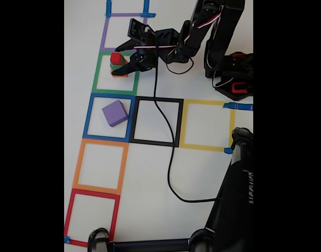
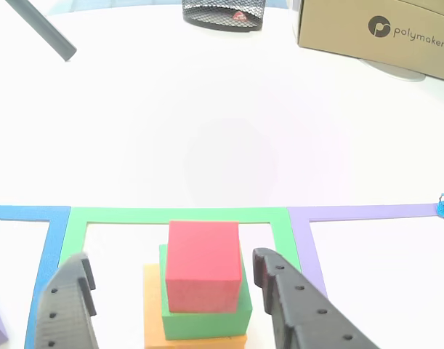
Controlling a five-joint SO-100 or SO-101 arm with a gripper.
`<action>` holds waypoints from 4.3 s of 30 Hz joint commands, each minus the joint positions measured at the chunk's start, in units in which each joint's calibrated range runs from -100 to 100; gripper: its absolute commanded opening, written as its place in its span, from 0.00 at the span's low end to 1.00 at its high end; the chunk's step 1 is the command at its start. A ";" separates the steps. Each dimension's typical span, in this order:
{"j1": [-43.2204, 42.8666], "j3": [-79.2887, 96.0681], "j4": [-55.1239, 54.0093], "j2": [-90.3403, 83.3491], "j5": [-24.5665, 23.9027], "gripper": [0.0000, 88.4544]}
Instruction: Tower of hanoi
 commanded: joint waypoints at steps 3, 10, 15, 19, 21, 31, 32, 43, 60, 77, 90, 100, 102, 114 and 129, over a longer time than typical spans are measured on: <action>-0.19 -1.88 -1.21 0.91 0.36 0.24; -0.38 -3.88 -1.45 3.01 0.36 0.22; -0.86 -4.25 -1.45 3.25 0.36 0.19; -1.15 -3.97 -1.45 3.09 0.36 0.15; -1.34 -3.88 -1.45 3.09 0.36 0.13; -1.63 -3.97 -1.29 2.84 0.36 0.10; -1.72 -3.88 -1.21 2.76 0.36 0.10; -2.01 -3.70 -0.48 1.39 0.36 0.06; -3.06 -5.88 12.39 -10.96 0.36 0.06; -11.12 -29.16 80.33 -45.52 0.36 0.06; -21.86 -55.52 116.52 -47.22 0.36 0.04; -24.06 -42.43 113.44 -46.49 0.36 0.04; -24.35 -36.52 106.32 -46.49 0.36 0.05; -30.20 -7.61 55.79 -37.04 0.36 0.05; -34.51 -14.88 26.32 -6.93 0.36 0.06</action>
